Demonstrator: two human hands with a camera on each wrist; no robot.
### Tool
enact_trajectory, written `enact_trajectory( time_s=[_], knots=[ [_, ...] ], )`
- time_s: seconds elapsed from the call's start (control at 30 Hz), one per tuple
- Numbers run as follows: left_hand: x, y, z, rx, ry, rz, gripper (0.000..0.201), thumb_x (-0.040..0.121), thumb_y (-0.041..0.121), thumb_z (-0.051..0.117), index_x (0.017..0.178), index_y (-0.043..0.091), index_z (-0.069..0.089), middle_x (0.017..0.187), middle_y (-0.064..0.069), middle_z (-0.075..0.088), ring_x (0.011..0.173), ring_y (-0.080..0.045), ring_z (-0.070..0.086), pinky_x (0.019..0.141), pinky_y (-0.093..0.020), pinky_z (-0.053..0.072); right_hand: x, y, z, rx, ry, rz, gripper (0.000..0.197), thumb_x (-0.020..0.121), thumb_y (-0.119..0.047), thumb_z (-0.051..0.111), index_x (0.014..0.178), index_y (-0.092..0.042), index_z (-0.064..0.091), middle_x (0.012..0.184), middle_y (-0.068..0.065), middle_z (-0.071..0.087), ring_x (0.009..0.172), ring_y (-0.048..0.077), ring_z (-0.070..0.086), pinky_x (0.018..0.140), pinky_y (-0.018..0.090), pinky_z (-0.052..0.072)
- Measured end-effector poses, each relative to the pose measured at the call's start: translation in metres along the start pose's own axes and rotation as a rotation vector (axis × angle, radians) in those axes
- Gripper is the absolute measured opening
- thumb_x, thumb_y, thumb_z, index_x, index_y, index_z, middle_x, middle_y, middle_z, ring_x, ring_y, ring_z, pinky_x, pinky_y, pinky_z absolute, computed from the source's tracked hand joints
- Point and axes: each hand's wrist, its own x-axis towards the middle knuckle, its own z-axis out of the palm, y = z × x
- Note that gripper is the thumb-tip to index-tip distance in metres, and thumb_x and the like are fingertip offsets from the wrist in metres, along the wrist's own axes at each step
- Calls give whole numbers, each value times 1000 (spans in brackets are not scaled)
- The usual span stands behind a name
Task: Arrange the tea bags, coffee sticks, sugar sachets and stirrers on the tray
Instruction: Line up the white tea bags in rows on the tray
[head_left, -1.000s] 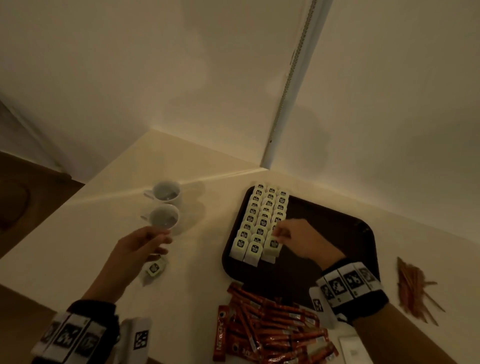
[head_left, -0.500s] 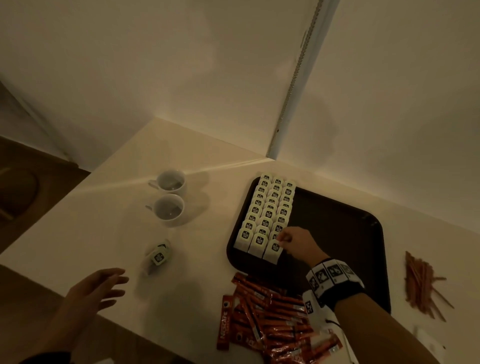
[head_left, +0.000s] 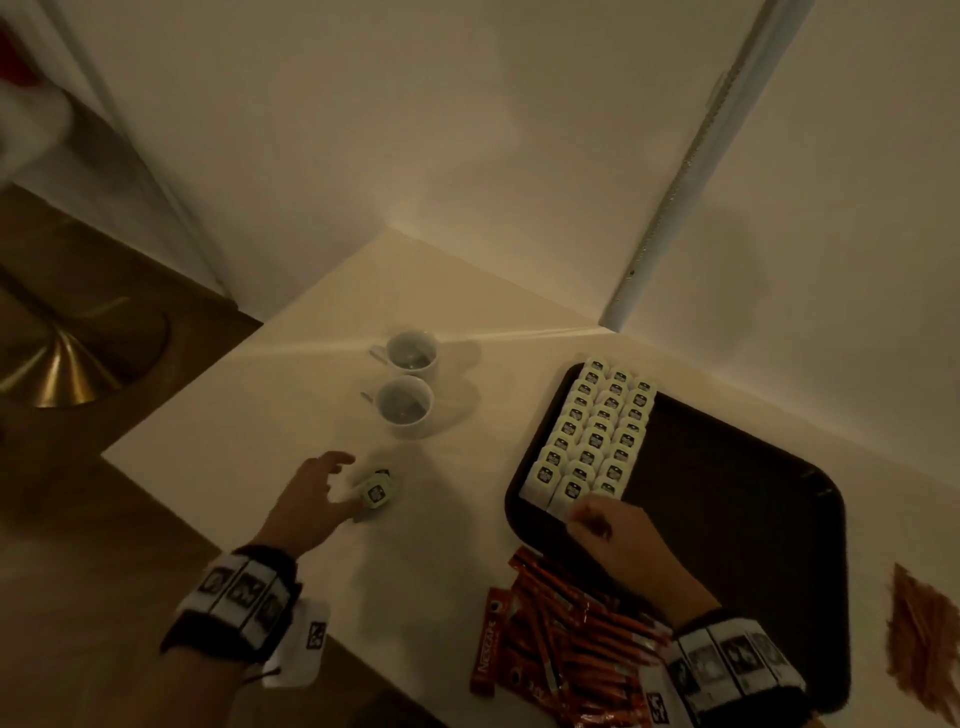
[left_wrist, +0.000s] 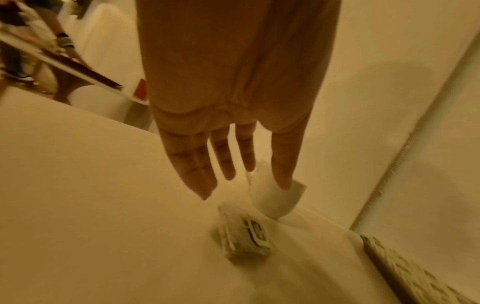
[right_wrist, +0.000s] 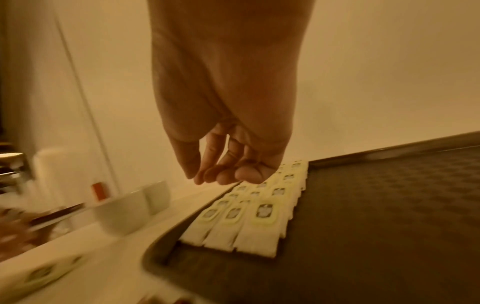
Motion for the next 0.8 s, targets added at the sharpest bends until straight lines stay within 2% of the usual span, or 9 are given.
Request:
enact_trajectory(
  time_s=[0.1,0.23,0.37,0.5,0.57,0.67,0.7,0.77,0.8],
  knots=[
    [20,6,12,219,-72,-1,67,82,30,72,138,17,39,135,-12,38,121,-33,42,98,-39,38,-17,-11,24,-60,-189,-67,18,89,-22,59,83,-38,59,88,-18,62,85,-5,57,76,10,44],
    [36,9,19,441,-152,7,69,85,33,66,143,19,32,139,-11,32,125,-35,35,104,-41,35,-24,-12,42,-88,-247,-72,25,90,-25,59,81,-47,54,93,-23,59,90,-8,55,80,10,44],
    [41,8,17,456,-187,25,50,83,22,68,126,17,43,124,-10,45,107,-30,51,87,-35,44,-26,-14,43,-81,-226,-90,23,91,-23,58,84,-46,56,94,-21,61,91,-7,56,80,9,43],
    [37,9,13,436,-214,23,19,85,20,63,97,15,51,108,-6,55,92,-22,51,74,-28,38,-22,-18,37,-63,-191,-115,18,91,-24,58,85,-41,59,91,-19,63,86,-8,57,74,7,40],
    [33,12,12,362,-206,41,20,86,21,61,75,18,46,94,-4,52,84,-20,47,71,-26,36,-18,-25,33,-52,-191,-125,14,92,-23,57,89,-36,61,90,-19,62,86,-9,56,72,7,40],
    [23,29,8,45,-253,42,31,84,16,69,64,15,45,80,-6,52,72,-19,53,60,-23,45,-10,-36,26,-36,-164,-161,11,92,-21,57,93,-30,62,90,-17,62,87,-8,56,74,8,42],
    [18,36,7,-105,-283,40,25,84,13,69,67,12,52,77,-7,56,69,-18,56,59,-22,50,-7,-40,23,-25,-146,-183,11,91,-20,58,93,-30,62,91,-17,63,88,-8,56,74,8,42],
    [6,56,3,-443,-357,33,3,87,9,66,90,8,66,91,-7,69,81,-18,66,69,-24,56,-1,-51,15,4,-115,-228,12,90,-18,59,94,-29,63,91,-17,63,88,-8,57,73,6,42],
    [1,68,2,-591,-388,38,13,89,8,63,101,8,67,100,-7,72,90,-18,68,74,-25,56,3,-58,10,22,-93,-247,12,90,-17,60,94,-29,63,90,-17,63,87,-7,57,72,6,41]
  ],
)
